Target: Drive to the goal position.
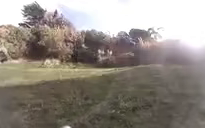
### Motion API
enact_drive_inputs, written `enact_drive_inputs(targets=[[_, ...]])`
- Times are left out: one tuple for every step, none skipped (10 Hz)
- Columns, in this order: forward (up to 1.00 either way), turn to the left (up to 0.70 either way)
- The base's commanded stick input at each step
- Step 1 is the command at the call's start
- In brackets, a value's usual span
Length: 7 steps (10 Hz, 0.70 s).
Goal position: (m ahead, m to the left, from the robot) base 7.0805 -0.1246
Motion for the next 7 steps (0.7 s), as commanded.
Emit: enact_drive_inputs(targets=[[0.70, 0.01], [0.70, 0.01], [0.70, 0.10], [0.70, 0.13], [0.70, 0.14], [0.70, 0.14], [0.70, 0.14]])
